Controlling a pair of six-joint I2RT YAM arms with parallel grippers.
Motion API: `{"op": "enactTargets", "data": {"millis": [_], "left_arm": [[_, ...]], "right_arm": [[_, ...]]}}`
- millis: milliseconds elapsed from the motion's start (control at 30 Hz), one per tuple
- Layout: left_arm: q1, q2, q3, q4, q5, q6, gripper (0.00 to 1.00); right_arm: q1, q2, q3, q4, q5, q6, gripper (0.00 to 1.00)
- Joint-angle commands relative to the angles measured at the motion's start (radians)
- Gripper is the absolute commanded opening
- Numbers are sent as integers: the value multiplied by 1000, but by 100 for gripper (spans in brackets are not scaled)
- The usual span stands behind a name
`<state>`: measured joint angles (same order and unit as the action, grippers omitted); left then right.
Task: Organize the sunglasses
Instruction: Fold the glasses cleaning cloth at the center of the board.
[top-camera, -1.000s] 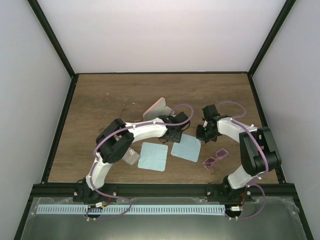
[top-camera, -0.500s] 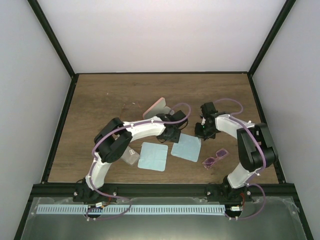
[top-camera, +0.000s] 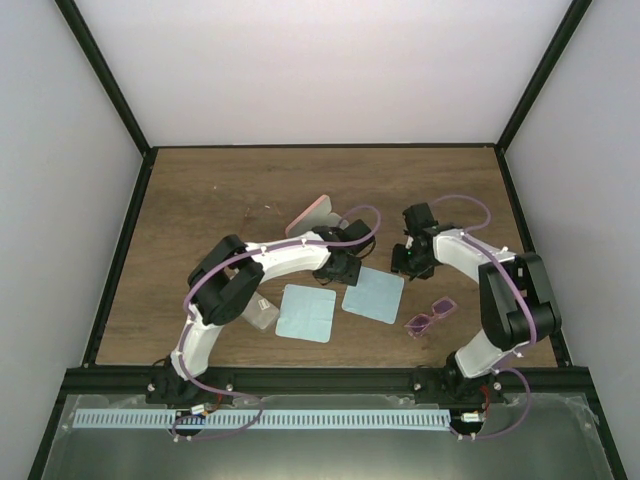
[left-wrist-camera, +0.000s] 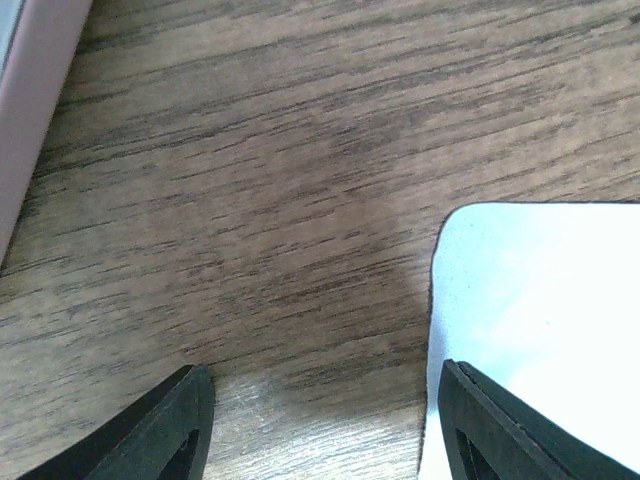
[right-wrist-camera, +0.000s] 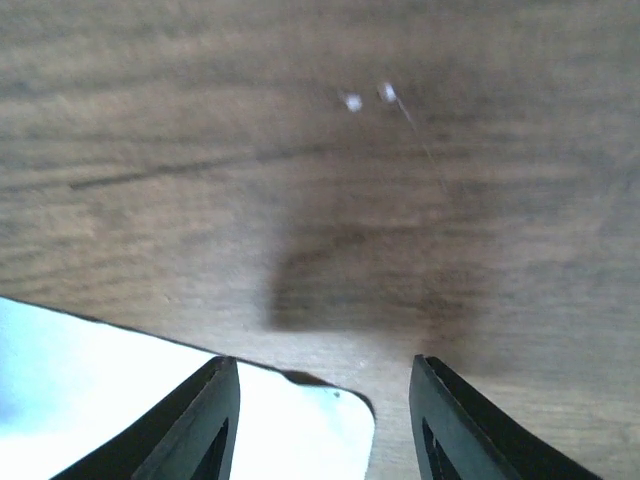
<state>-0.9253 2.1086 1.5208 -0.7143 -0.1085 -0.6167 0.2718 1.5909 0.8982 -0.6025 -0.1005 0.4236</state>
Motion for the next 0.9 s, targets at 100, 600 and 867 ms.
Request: {"op": "enactTargets", "data": {"millis": [100, 600, 867], "left_arm": [[2, 22, 38, -42, 24, 28, 63], [2, 27, 6, -29, 30, 31, 63], [4, 25, -6, -31, 23, 33, 63]], "right_arm": [[15, -33, -79, -3, 5, 7, 43], [74, 19, -81, -25, 74, 2, 33], [95, 50, -82, -18, 85, 5, 26]]}}
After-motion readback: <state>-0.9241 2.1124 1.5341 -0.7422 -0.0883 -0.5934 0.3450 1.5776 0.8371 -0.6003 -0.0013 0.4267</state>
